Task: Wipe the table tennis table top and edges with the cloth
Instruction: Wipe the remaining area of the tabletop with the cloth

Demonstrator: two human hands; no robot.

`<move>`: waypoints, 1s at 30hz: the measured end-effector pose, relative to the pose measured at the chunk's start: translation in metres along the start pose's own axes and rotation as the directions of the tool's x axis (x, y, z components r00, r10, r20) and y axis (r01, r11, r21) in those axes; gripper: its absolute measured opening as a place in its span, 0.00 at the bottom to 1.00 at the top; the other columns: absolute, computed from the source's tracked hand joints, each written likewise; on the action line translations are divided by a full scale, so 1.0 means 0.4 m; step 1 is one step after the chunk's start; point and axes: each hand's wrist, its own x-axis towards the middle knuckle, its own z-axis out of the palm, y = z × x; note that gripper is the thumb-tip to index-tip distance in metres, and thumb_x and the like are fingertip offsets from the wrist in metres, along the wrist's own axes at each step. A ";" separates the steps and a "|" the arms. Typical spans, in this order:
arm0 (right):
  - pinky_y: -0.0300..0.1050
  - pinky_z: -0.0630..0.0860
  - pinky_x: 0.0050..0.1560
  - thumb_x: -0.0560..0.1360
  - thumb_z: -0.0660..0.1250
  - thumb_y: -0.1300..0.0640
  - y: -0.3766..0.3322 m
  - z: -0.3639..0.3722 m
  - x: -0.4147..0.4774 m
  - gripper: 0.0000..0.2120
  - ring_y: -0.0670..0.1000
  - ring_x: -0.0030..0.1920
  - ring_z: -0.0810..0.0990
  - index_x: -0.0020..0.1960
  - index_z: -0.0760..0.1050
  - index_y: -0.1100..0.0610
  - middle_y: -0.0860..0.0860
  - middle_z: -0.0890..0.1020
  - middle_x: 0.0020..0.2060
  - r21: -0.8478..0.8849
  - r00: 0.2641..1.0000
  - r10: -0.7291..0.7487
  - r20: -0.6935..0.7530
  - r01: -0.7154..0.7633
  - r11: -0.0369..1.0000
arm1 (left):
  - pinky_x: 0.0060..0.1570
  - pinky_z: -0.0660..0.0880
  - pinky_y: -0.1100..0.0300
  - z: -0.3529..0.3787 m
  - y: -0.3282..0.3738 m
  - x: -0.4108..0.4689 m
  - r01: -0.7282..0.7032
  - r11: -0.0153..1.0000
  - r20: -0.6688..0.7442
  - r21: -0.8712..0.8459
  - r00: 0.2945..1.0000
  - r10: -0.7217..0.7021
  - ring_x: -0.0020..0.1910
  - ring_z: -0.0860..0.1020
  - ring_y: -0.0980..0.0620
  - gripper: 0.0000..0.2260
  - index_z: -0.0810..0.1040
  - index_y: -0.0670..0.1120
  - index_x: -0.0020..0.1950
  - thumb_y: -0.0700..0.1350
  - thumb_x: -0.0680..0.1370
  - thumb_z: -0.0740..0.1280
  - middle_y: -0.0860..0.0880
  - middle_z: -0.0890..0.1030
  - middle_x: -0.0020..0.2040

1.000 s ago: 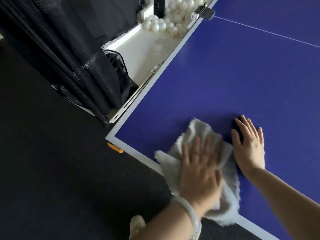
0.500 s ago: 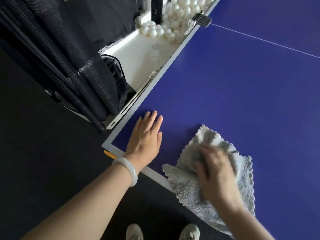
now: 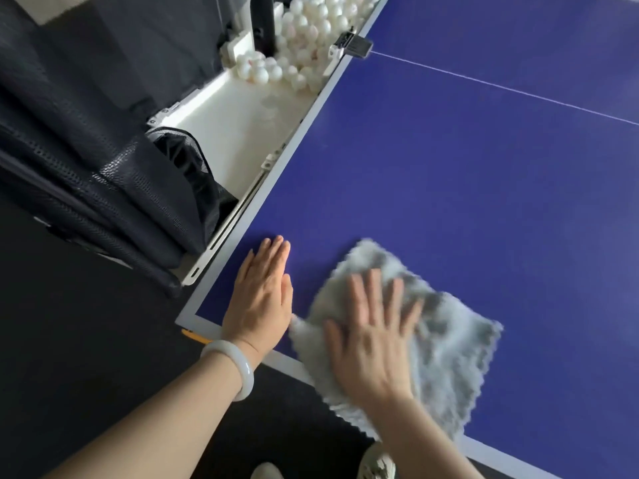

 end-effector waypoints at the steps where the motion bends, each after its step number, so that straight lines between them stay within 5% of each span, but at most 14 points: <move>1: 0.70 0.43 0.76 0.81 0.49 0.38 -0.018 0.008 -0.006 0.33 0.64 0.80 0.47 0.81 0.57 0.53 0.54 0.55 0.80 0.008 0.989 -0.145 0.001 0.145 0.989 | 0.79 0.48 0.53 -0.001 0.000 -0.002 0.003 1.000 -0.012 -0.017 1.000 -0.003 0.80 0.53 0.51 0.22 0.58 0.43 0.80 0.42 0.84 0.51 0.48 0.57 0.80; 3: 0.64 0.47 0.78 0.83 0.48 0.39 0.019 0.009 0.007 0.30 0.58 0.81 0.50 0.81 0.57 0.51 0.51 0.54 0.81 0.017 0.935 -0.355 0.020 0.355 0.935 | 0.78 0.50 0.52 -0.002 0.000 -0.004 0.003 0.998 -0.043 -0.058 0.999 -0.005 0.79 0.56 0.49 0.22 0.60 0.41 0.79 0.40 0.84 0.53 0.46 0.60 0.79; 5: 0.58 0.47 0.79 0.82 0.48 0.39 0.129 -0.001 0.037 0.29 0.55 0.81 0.53 0.81 0.57 0.47 0.47 0.51 0.80 -0.012 0.924 -0.382 0.015 0.382 0.924 | 0.78 0.52 0.51 0.001 -0.002 -0.005 -0.006 0.997 -0.060 -0.074 0.998 0.002 0.78 0.58 0.48 0.22 0.62 0.40 0.78 0.40 0.83 0.52 0.45 0.62 0.78; 8: 0.66 0.41 0.77 0.80 0.46 0.33 0.315 -0.039 0.072 0.28 0.57 0.81 0.45 0.79 0.53 0.37 0.44 0.49 0.81 -0.020 0.996 0.082 0.016 -0.082 0.996 | 0.77 0.50 0.53 0.005 -0.009 -0.004 -0.017 0.998 -0.062 -0.063 0.998 0.013 0.79 0.56 0.50 0.24 0.63 0.41 0.78 0.43 0.82 0.49 0.46 0.62 0.78; 10: 0.70 0.39 0.75 0.79 0.44 0.31 0.347 -0.057 0.075 0.30 0.59 0.81 0.40 0.79 0.48 0.34 0.45 0.48 0.81 0.031 0.926 0.375 0.050 -0.377 0.926 | 0.77 0.49 0.55 0.007 -0.012 -0.004 -0.025 0.998 -0.073 -0.064 0.997 0.020 0.78 0.54 0.53 0.23 0.63 0.42 0.78 0.43 0.82 0.49 0.46 0.61 0.79; 12: 0.71 0.41 0.75 0.81 0.43 0.36 0.275 -0.049 0.072 0.29 0.61 0.80 0.41 0.81 0.48 0.40 0.48 0.47 0.82 0.033 0.885 0.465 0.020 -0.466 0.884 | 0.77 0.47 0.56 0.008 -0.012 -0.005 -0.023 0.995 -0.076 -0.094 0.997 0.016 0.78 0.52 0.55 0.23 0.63 0.43 0.78 0.43 0.83 0.49 0.47 0.61 0.79; 14: 0.69 0.44 0.76 0.82 0.43 0.41 0.147 -0.029 0.068 0.29 0.60 0.81 0.45 0.82 0.51 0.45 0.49 0.50 0.81 0.003 0.950 0.306 -0.062 -0.307 0.952 | 0.78 0.47 0.57 0.008 -0.013 -0.003 -0.012 0.988 -0.068 -0.157 0.998 0.001 0.79 0.53 0.54 0.21 0.62 0.43 0.78 0.40 0.84 0.51 0.48 0.60 0.79; 16: 0.63 0.44 0.78 0.82 0.44 0.42 0.018 0.001 0.065 0.29 0.56 0.81 0.47 0.81 0.53 0.47 0.48 0.52 0.81 0.050 0.998 -0.037 -0.059 0.040 0.998 | 0.78 0.52 0.55 0.003 -0.016 0.001 0.015 0.965 -0.090 -0.261 0.995 -0.040 0.79 0.57 0.53 0.21 0.63 0.43 0.78 0.38 0.84 0.54 0.48 0.62 0.78; 18: 0.58 0.43 0.80 0.84 0.46 0.42 -0.057 0.022 0.089 0.28 0.51 0.81 0.44 0.82 0.51 0.47 0.47 0.51 0.81 0.073 0.922 -0.387 -0.016 0.387 0.919 | 0.77 0.57 0.55 -0.008 -0.014 0.001 0.039 0.926 -0.113 -0.376 0.990 -0.088 0.78 0.60 0.54 0.21 0.63 0.43 0.77 0.37 0.83 0.55 0.48 0.64 0.78; 20: 0.53 0.41 0.80 0.85 0.45 0.41 -0.038 0.012 0.180 0.27 0.49 0.81 0.44 0.82 0.51 0.46 0.46 0.51 0.81 0.082 0.836 -0.549 0.004 0.546 0.833 | 0.76 0.59 0.55 -0.015 -0.010 0.001 0.027 0.924 -0.120 -0.381 0.990 -0.078 0.78 0.60 0.54 0.21 0.63 0.42 0.77 0.37 0.83 0.55 0.48 0.64 0.78; 22: 0.54 0.44 0.80 0.84 0.45 0.44 0.040 -0.005 0.300 0.26 0.51 0.81 0.47 0.81 0.54 0.49 0.50 0.52 0.81 0.024 0.855 -0.518 -0.022 0.518 0.855 | 0.76 0.59 0.53 -0.008 -0.010 0.016 0.005 0.956 -0.114 -0.292 0.993 -0.040 0.78 0.60 0.51 0.21 0.63 0.41 0.77 0.38 0.84 0.56 0.46 0.63 0.78; 24: 0.56 0.47 0.79 0.84 0.47 0.47 0.150 -0.044 0.413 0.27 0.54 0.81 0.49 0.81 0.55 0.52 0.52 0.50 0.81 0.017 0.974 -0.225 -0.040 0.226 0.974 | 0.77 0.58 0.49 0.001 -0.007 0.062 -0.014 0.981 -0.114 -0.194 0.993 -0.008 0.78 0.59 0.48 0.20 0.64 0.40 0.77 0.38 0.84 0.56 0.44 0.64 0.77; 27: 0.59 0.45 0.79 0.84 0.47 0.49 0.228 -0.084 0.463 0.26 0.54 0.81 0.48 0.81 0.54 0.51 0.50 0.52 0.81 0.132 0.987 0.147 -0.061 -0.138 0.982 | 0.75 0.60 0.46 0.001 0.003 0.179 0.040 0.989 -0.171 -0.145 0.983 -0.065 0.77 0.63 0.44 0.20 0.67 0.37 0.75 0.43 0.84 0.54 0.41 0.67 0.75; 30: 0.62 0.47 0.78 0.82 0.49 0.51 0.122 -0.047 0.383 0.28 0.56 0.81 0.49 0.81 0.53 0.48 0.48 0.53 0.81 -0.001 0.971 -0.222 -0.093 0.223 0.975 | 0.75 0.59 0.46 -0.004 0.006 0.297 0.099 0.982 -0.191 -0.159 0.973 -0.129 0.76 0.64 0.42 0.21 0.68 0.36 0.74 0.45 0.83 0.55 0.40 0.68 0.75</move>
